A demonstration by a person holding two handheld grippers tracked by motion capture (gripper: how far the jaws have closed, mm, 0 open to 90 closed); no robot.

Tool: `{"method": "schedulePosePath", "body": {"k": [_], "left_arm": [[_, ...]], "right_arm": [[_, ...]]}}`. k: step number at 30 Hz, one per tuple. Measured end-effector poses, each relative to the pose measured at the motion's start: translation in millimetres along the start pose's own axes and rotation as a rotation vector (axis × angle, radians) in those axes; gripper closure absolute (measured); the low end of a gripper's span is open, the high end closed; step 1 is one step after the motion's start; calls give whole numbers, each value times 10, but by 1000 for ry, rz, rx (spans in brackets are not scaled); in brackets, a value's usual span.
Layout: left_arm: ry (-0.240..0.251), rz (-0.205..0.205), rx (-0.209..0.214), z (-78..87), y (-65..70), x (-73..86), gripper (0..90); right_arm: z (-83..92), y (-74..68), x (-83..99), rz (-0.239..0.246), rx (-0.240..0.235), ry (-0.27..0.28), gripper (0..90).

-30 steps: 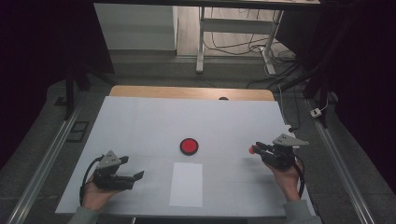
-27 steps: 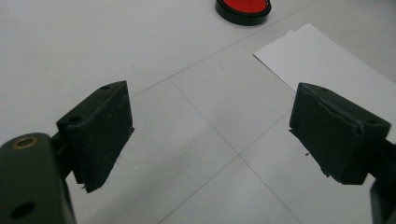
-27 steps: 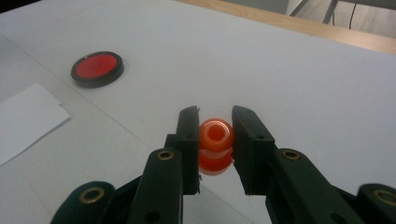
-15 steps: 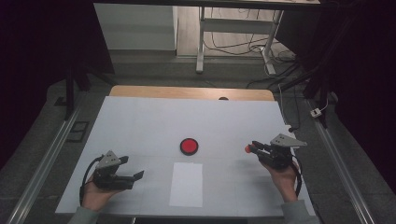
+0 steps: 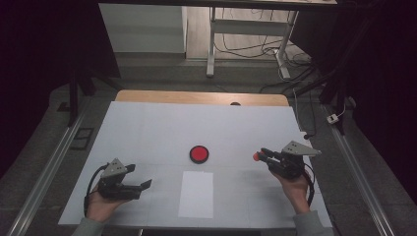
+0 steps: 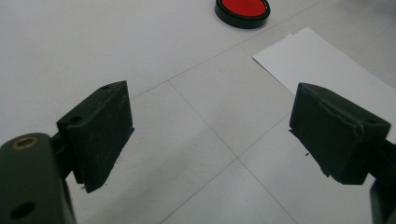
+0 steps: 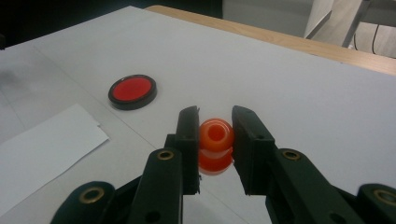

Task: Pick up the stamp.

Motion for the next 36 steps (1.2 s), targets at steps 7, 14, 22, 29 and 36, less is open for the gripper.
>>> {"method": "schedulePosePath", "body": {"k": [7, 14, 22, 29, 36], "left_arm": [[-2, -2, 1, -6, 1, 1, 138], [-5, -6, 2, -16, 7, 4, 138], [-5, -8, 1, -19, 13, 1, 138], [-4, -8, 2, -17, 15, -1, 138], [-5, -11, 1, -20, 21, -1, 138]], "right_arm": [[-37, -96, -41, 4, -22, 16, 722], [-79, -173, -61, 11, -37, 21, 722], [-137, -275, -73, 17, -53, 25, 722], [-183, -367, -93, 21, -72, 29, 722], [-229, -476, -120, 24, -96, 38, 722]]}}
Point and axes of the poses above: each handheld gripper's, and its own axes: z roughly backward along the jaws, x roughly out of its underside, y roughly to its right, the point moved 9 cm from there along -z, roughly forward along the jaws, and after that the axes turned 2 degrees about -z, right-handed, at the moved point
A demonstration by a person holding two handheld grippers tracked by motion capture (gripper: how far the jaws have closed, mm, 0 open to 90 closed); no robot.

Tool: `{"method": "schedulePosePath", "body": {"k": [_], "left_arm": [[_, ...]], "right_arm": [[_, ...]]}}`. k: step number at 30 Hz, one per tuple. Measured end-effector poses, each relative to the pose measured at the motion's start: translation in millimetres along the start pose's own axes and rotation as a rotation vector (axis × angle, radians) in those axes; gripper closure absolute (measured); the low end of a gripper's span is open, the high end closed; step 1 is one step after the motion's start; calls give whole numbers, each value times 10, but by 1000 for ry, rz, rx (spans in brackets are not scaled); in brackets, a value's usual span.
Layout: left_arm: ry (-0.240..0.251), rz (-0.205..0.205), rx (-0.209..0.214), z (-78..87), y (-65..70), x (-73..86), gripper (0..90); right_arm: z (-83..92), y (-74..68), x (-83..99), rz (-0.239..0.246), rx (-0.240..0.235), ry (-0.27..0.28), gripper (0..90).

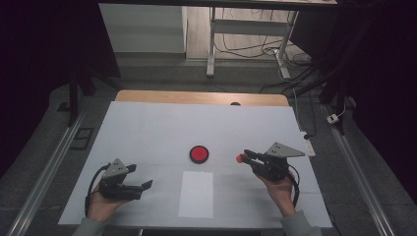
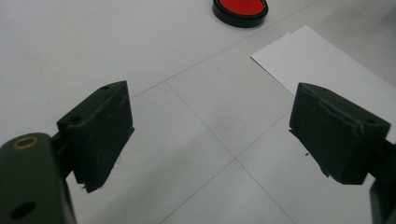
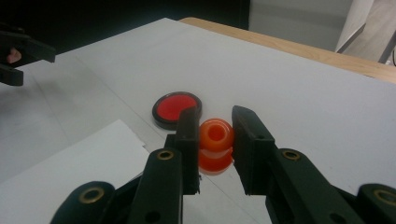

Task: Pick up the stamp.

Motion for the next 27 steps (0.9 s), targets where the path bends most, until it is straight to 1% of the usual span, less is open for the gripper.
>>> {"method": "schedulePosePath", "body": {"k": [12, 14, 15, 16, 20, 22, 27], "left_arm": [[1, -1, 0, -6, -5, 6, 138], [4, 0, 0, -4, -3, 3, 138], [4, 0, 1, -4, -3, 2, 138], [4, -1, 1, -6, -3, 2, 139], [6, 2, 2, -3, -2, 8, 139], [4, 1, 3, -1, 4, 19, 139], [7, 2, 3, 11, 12, 24, 139]], "right_arm": [[-137, -167, -54, 7, -42, 9, 722], [-181, -219, -72, 13, -55, 10, 722], [-181, -219, -72, 13, -55, 10, 722], [-206, -256, -87, 17, -63, 13, 722], [-239, -317, -103, 23, -75, 15, 722], [-271, -379, -109, 30, -86, 16, 722], [-315, -475, -122, 42, -103, 12, 722]]}}
Point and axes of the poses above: each handheld gripper's, and its own axes: z roughly backward along the jaws, x roughly out of its underside, y roughly to its right, the point moved 9 cm from there along -z, roughly forward along the jaws, and after that the axes turned 2 degrees about -z, right-handed, at the moved point
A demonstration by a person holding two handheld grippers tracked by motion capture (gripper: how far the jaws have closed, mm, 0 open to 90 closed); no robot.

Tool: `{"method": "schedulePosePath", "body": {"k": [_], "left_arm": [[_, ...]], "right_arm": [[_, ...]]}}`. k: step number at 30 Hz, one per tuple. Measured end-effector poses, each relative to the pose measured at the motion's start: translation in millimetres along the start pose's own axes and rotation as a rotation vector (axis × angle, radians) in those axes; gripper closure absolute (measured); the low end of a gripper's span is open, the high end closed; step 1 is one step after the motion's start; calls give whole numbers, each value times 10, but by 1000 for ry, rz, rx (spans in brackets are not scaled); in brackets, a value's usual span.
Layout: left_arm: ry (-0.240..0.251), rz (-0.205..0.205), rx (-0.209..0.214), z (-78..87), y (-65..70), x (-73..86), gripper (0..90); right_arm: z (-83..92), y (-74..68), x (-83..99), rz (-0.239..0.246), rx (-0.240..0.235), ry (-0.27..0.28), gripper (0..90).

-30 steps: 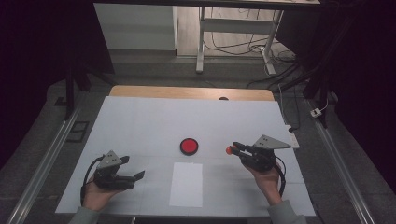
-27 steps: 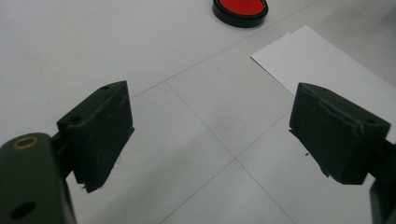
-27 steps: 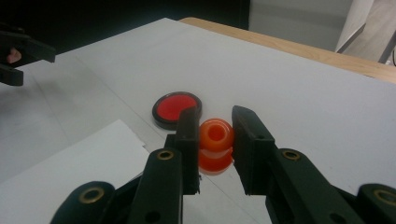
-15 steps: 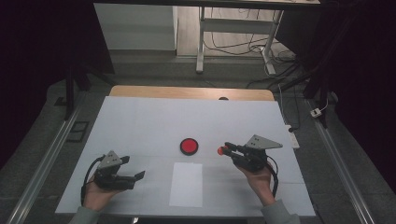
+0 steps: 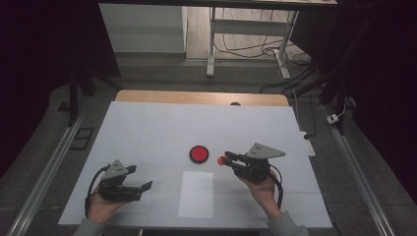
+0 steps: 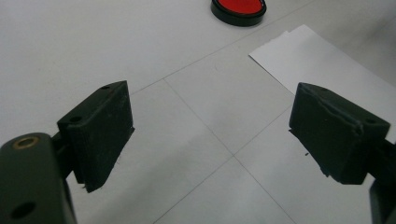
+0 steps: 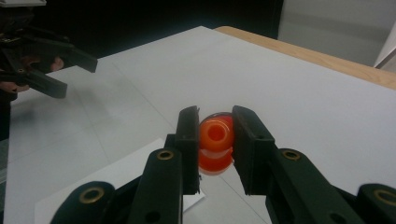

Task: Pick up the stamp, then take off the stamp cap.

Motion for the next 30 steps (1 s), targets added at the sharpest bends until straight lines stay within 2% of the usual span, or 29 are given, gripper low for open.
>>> {"method": "schedulePosePath", "body": {"k": [13, 21, 30], "left_arm": [[-8, -4, 3, -29, 34, 0, 139], [-5, -1, 6, -22, 39, 3, 139], [-2, 1, 6, -20, 34, 1, 139]], "right_arm": [[-180, -214, 40, 18, -64, -20, 722], [-211, -264, 51, 24, -81, -19, 722], [-194, -251, 31, 23, -79, -8, 722]]}}
Point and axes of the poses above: each handheld gripper's, and its own axes: z roughly backward along the jaws, x roughly out of its underside, y roughly to its right, the point moved 9 cm from there along -z, roughly forward along the jaws, and after that the axes turned 2 degrees about -z, right-handed, at the moved point
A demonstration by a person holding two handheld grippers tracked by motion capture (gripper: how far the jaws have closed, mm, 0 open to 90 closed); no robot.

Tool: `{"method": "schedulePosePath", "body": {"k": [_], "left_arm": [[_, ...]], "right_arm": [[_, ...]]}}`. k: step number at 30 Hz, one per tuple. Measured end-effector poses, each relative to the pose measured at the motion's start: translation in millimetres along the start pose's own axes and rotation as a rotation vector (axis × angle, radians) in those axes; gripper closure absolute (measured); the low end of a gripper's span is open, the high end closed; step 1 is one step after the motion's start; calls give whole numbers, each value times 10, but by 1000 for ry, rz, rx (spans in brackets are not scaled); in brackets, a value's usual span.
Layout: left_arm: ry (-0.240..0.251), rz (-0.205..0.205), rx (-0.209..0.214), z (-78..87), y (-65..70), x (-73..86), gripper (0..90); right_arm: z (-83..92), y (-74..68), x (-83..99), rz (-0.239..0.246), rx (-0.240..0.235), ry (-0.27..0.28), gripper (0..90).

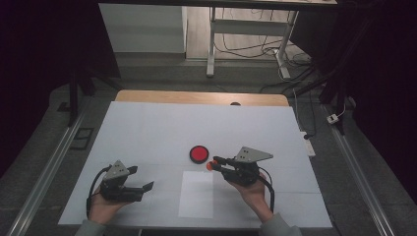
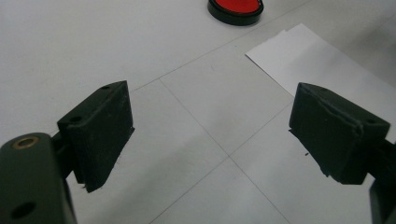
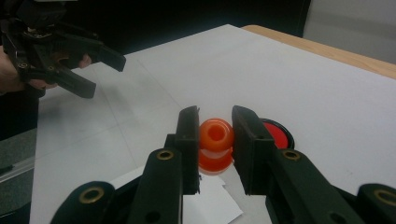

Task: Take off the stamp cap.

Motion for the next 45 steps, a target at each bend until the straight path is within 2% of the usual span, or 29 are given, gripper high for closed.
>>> {"method": "schedulePosePath", "body": {"k": [14, 20, 28, 45], "left_arm": [[25, -20, 6, 13, 37, -61, 154], [37, -34, 6, 17, 97, -143, 152], [41, -40, 26, -12, 138, -256, 157], [26, -111, 63, -166, 287, -420, 179]], "right_arm": [[-20, -5, 3, 0, -7, -1, 722], [-7, -15, -3, 7, -11, 0, 722], [3, -6, -18, 5, -14, 6, 722], [-14, -17, -7, 3, -17, 3, 722]]}}
Point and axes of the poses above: each handheld gripper's, and its own axes: z roughly backward along the jaws, x roughly out of its underside, y roughly to its right, the point moved 9 cm from there along -z, roughly forward along the jaws, and after that the axes turned 2 degrees about -z, right-handed, at the moved point
